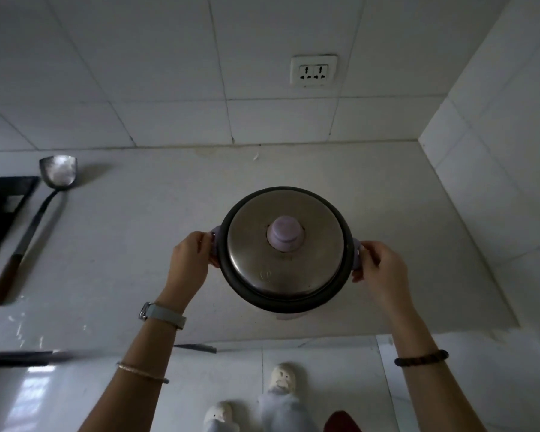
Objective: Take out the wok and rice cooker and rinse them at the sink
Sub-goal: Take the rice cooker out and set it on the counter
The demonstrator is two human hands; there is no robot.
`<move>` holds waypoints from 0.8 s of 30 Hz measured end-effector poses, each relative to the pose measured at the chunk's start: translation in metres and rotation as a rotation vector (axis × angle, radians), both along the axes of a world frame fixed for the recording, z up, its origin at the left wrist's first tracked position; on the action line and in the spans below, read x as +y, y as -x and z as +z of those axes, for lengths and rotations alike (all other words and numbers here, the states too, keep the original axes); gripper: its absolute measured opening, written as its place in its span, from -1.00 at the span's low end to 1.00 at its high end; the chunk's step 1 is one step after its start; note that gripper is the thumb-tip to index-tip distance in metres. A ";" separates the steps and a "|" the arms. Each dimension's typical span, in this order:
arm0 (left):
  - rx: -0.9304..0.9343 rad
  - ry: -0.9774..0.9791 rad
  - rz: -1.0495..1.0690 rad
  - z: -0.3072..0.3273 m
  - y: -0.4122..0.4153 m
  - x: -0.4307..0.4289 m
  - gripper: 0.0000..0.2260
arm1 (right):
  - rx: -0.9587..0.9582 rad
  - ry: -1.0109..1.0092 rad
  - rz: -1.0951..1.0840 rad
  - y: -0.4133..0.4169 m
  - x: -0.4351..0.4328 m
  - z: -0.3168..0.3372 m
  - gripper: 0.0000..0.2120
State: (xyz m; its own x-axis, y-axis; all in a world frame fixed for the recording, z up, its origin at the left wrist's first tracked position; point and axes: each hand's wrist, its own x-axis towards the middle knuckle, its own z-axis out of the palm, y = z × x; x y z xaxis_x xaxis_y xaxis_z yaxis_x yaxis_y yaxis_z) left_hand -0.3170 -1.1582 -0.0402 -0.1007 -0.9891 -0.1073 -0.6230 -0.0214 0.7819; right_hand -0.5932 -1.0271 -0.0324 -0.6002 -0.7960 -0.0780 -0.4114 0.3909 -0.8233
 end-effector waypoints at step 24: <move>0.102 0.154 0.943 0.044 -0.491 0.257 -0.72 | -0.068 0.021 0.923 -0.490 -0.029 0.041 -0.81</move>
